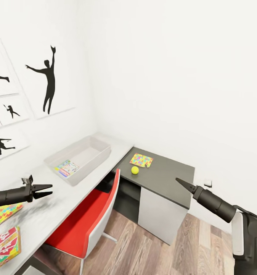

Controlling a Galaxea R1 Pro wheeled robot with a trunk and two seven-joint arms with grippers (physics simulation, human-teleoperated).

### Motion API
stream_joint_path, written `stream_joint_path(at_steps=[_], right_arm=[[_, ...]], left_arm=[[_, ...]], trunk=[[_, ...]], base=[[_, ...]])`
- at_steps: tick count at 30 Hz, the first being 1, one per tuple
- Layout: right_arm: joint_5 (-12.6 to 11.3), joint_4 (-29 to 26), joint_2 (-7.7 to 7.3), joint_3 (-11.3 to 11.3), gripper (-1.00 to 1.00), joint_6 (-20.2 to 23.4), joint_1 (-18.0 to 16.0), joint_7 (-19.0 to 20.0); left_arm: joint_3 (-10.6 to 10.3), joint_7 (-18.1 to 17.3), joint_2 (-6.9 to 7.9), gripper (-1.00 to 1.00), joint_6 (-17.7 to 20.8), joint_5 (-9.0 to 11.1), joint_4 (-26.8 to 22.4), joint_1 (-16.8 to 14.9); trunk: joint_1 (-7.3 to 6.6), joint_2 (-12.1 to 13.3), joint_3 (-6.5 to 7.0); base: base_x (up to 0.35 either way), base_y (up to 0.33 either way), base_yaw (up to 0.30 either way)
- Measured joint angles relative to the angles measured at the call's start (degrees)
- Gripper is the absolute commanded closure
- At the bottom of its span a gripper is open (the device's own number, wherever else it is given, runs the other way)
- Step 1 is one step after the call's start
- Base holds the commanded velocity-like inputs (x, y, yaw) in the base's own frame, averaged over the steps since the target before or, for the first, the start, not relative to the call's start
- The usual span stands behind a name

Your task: Put all the toys in the child's room - the three board games (two on the bed and one on the table), the two jigsaw puzzles on the table, and the tennis ball on the table - inside the toy box on the table in the child's room.

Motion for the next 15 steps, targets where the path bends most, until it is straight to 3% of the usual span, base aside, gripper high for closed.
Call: stream_joint_path(at_steps=[15], right_arm=[[0.04,0.0,-0.02,-0.01,-1.0,-0.13,0.05,0.0]], left_arm=[[0.05,0.0,-0.04,-1.0,0.0,-0.12,-0.04,-0.01]], trunk=[[0.0,-0.01,-0.09]], base=[[0.0,0.0,-0.261]])
